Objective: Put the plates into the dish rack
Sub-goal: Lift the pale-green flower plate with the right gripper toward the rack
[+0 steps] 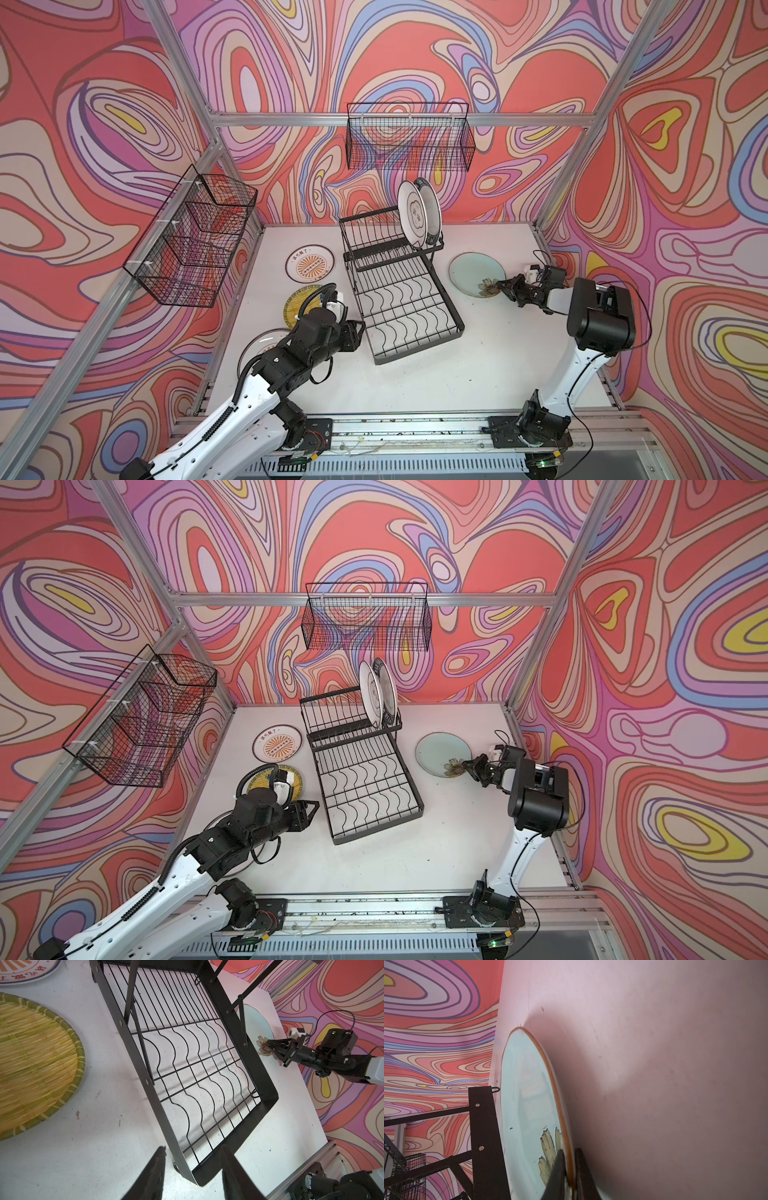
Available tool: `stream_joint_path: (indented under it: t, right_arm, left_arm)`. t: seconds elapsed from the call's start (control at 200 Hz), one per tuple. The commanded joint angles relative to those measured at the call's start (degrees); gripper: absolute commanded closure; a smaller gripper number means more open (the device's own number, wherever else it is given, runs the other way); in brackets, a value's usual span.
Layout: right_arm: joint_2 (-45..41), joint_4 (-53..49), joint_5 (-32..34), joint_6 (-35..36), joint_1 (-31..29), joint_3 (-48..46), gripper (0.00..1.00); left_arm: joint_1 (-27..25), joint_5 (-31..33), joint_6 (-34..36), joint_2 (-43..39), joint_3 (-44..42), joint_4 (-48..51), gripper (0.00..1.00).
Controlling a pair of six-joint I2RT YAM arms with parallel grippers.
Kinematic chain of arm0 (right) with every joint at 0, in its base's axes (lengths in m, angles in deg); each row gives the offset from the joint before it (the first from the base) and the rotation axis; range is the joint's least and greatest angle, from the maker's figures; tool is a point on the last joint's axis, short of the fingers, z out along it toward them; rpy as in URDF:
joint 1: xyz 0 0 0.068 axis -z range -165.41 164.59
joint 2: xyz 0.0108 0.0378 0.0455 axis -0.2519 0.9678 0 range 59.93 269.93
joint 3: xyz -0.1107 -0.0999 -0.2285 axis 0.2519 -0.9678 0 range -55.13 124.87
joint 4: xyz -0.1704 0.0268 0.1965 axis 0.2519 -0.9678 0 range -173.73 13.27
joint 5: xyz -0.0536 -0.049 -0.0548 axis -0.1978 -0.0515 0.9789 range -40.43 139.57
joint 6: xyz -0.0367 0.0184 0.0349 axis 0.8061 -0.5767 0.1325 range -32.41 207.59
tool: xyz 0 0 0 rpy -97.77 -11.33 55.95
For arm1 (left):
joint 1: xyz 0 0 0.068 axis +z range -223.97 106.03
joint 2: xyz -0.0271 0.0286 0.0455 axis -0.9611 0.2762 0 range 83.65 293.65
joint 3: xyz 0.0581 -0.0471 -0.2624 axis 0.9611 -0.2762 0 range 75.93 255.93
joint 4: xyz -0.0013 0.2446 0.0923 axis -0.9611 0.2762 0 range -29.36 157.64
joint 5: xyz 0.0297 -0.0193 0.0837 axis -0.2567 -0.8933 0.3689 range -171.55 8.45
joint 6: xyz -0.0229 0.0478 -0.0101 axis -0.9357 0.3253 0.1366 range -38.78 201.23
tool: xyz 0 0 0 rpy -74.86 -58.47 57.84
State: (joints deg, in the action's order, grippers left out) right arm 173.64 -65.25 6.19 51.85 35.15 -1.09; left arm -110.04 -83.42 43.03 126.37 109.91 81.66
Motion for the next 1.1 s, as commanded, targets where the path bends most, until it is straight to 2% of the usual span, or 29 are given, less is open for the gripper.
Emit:
stream_joint_path:
  t: [0.0,0.531,1.097]
  right_arm:
    - [-2.0,-2.3,1.3,-0.5,0.2,-0.4,1.00]
    - [-14.7,-4.8,0.6,-1.3,1.3,-0.5,1.00]
    - [-29.7,-12.3,-0.1,2.2,1.5,-5.0,1.00]
  left_arm:
    - [-0.2,0.2,-0.8,0.9,1.3,0.6,0.54]
    - [-0.2,0.0,-0.4,1.6,1.6,0.2,0.54]
    - [-0.2,-0.3,-0.3,1.9,1.3,-0.5,0.53]
